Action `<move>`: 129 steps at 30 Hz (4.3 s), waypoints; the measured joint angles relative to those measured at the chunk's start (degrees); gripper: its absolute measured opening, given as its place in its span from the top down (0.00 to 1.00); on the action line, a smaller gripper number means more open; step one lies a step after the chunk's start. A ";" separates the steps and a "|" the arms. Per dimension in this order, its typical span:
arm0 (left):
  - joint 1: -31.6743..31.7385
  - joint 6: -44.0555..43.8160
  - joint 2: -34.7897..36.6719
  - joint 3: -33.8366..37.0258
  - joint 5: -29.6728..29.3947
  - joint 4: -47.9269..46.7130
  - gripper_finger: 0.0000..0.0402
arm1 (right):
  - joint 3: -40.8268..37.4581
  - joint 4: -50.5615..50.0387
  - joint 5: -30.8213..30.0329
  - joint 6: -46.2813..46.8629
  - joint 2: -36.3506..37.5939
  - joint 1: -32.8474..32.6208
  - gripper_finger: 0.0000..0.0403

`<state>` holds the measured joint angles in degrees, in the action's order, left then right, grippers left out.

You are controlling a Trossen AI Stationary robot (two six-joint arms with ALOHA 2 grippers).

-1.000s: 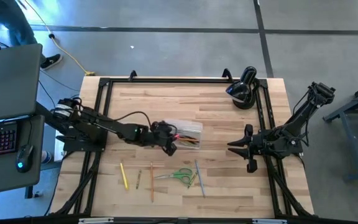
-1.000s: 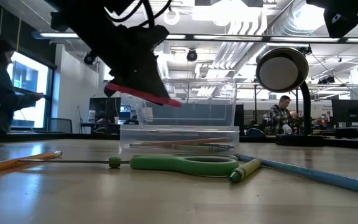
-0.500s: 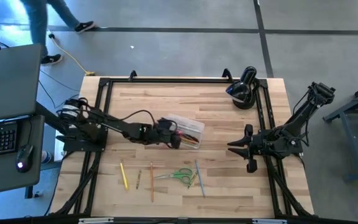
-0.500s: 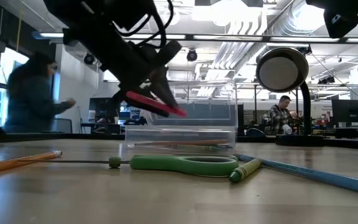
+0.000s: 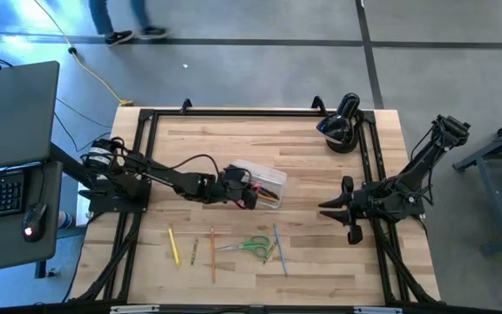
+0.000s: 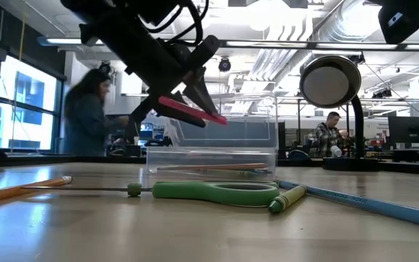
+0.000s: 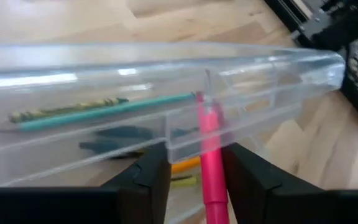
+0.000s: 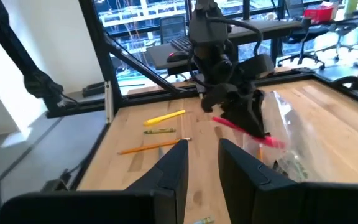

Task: Pick & place school supplies into a supply box
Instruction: Put the pink pen into the supply box

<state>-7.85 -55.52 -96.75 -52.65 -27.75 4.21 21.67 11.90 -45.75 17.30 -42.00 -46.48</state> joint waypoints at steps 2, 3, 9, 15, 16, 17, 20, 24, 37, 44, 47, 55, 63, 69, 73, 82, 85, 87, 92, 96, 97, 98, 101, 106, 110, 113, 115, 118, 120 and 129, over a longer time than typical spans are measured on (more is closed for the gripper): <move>0.02 -0.61 0.00 -0.44 -1.14 -0.62 0.55 | 0.00 0.47 1.67 1.86 -0.04 0.00 0.83; 0.02 -1.42 0.00 -0.62 -1.31 -1.16 0.54 | 0.00 1.15 2.31 2.48 -0.22 0.16 0.83; 0.04 -4.88 0.00 -0.67 -1.75 -1.36 0.53 | 0.02 4.95 6.51 9.03 -8.15 5.24 0.83; 0.02 -7.45 0.00 -0.70 -1.79 -1.36 0.53 | 0.02 28.89 17.20 5.75 -24.71 11.93 0.83; 0.02 -7.80 0.00 -0.70 -1.79 -1.32 0.53 | 0.02 33.79 18.82 4.76 -27.64 12.56 0.83; 0.02 -7.93 0.00 -0.70 -1.80 -1.28 0.53 | 0.02 38.25 19.83 3.64 -30.28 12.97 0.83; 0.02 -7.99 0.00 -0.70 -2.62 -1.18 0.53 | 1.49 45.09 19.74 0.49 -37.49 13.61 0.83; 0.02 -8.22 0.01 -0.70 -2.77 -1.16 0.53 | 8.28 42.10 19.29 -7.87 -45.03 13.93 0.83; -0.03 -12.87 0.04 -0.70 0.06 -0.77 0.53 | 32.93 15.15 6.67 -32.86 -60.11 16.14 0.83; -0.03 -13.91 0.04 -0.70 0.18 -0.81 0.53 | 40.70 4.26 8.05 -38.21 -66.35 19.63 0.83; -0.03 -13.89 0.04 -0.70 0.18 -0.83 0.53 | 42.59 4.37 6.40 -41.74 -68.32 20.90 0.83; -0.03 -13.80 0.04 -0.70 0.25 -0.90 0.53 | 43.52 5.46 5.10 -46.08 -68.89 23.02 0.83; 0.02 -15.51 0.09 -0.70 0.17 -1.05 0.53 | 43.49 4.89 5.65 -47.74 -68.89 25.60 0.83; -0.02 -17.74 0.09 -0.70 0.54 -0.86 0.53 | 43.47 4.48 4.13 -51.42 -68.89 25.54 0.83; -0.03 -20.25 0.09 -0.70 1.80 0.22 0.53 | 43.47 3.39 2.32 -54.85 -68.89 25.46 0.83; -0.03 -23.00 0.09 -0.70 1.29 0.37 0.53 | 43.47 4.17 0.65 -55.26 -68.89 25.46 0.84; -0.03 -23.00 0.09 -0.70 1.27 0.37 0.53 | 43.47 4.69 0.47 -54.87 -68.89 25.44 0.86; -0.03 -23.00 0.09 -0.70 1.29 0.34 0.53 | 43.47 4.66 0.08 -54.88 -68.89 25.39 0.90; -0.03 -22.94 0.09 -0.70 1.33 0.21 0.53 | 43.45 4.50 0.92 -54.72 -68.87 24.81 0.98; -0.03 -22.83 0.09 -0.70 1.28 1.18 0.53 | 43.45 3.03 2.11 -52.54 -68.87 24.08 0.96; -0.03 -22.81 0.09 -0.70 1.29 1.49 0.53 | 43.45 2.26 1.64 -52.25 -68.87 23.95 0.97; -0.03 -22.81 0.09 -0.70 1.47 1.66 0.53 | 43.45 1.32 0.76 -52.19 -68.87 23.81 0.98; -0.03 -22.75 0.07 -0.70 2.06 1.67 0.53 | 43.45 -0.88 -3.56 -51.93 -68.87 23.89 0.98; -0.03 -22.26 0.09 -0.70 3.19 1.68 0.53 | 43.41 -4.28 -5.00 -48.88 -68.87 23.96 0.99; -0.03 -22.15 0.09 -0.70 4.37 1.73 0.53 | 43.41 -8.37 -5.82 -44.98 -68.87 23.69 0.99; -0.03 -22.15 0.46 -0.70 5.35 1.69 0.53 | 43.41 -10.92 -8.28 -42.42 -68.87 23.23 0.99; -0.03 -21.36 0.61 -0.70 6.54 2.34 0.53 | 43.41 -12.52 -9.77 -41.28 -68.87 22.70 0.99; -0.28 -20.26 1.39 -0.65 7.55 2.23 0.53 | 43.41 -13.04 -12.74 -40.33 -68.87 21.79 0.99; -0.83 -19.44 1.57 -0.72 7.36 2.92 0.53 | 43.41 -13.05 -13.55 -39.58 -68.87 21.40 0.98; -6.57 -17.89 6.89 -0.67 0.98 -0.02 0.53 | 43.41 -14.09 -10.77 -30.07 -68.87 21.40 0.99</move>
<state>-14.42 -73.41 -89.86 -53.32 -26.77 4.19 65.08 -2.18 -56.52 -12.77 -110.87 -25.08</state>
